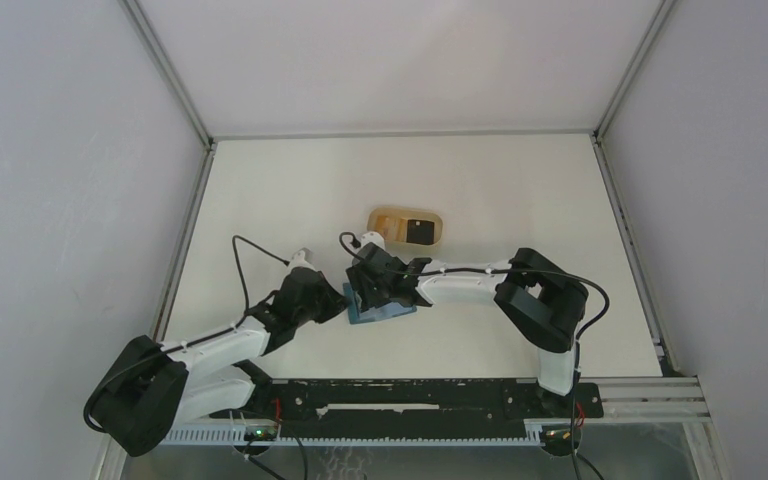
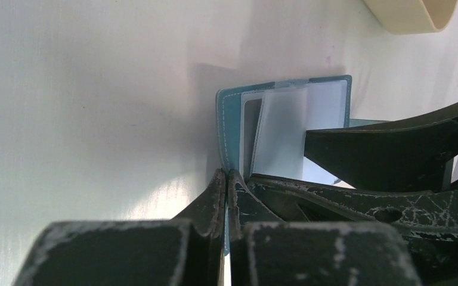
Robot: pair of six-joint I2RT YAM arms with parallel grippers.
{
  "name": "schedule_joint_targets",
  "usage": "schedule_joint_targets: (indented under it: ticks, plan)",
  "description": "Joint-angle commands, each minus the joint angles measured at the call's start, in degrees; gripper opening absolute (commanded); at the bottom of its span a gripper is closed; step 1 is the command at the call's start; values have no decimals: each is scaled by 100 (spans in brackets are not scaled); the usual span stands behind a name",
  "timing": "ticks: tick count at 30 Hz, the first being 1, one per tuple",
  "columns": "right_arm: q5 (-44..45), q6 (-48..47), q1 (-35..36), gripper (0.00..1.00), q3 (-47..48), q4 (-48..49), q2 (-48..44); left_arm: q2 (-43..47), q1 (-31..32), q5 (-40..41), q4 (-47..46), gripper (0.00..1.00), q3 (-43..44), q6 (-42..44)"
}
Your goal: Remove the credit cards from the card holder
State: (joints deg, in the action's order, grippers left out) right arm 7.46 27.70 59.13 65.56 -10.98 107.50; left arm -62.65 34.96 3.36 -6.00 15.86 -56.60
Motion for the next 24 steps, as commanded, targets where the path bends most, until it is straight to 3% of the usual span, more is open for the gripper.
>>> schedule_joint_targets:
  ticks: [1, 13, 24]
  plan:
    - [210, -278, 6, 64, 30, -102, 39, -8, -16, 91, -14, 0, 151, -46]
    - [29, -473, -709, 63, -385, -19, -384, 1, -19, 163, 201, 0, 171, -8]
    - [383, -772, -931, 73, -425, -351, -444, -27, -23, 176, 248, 0, 172, 2]
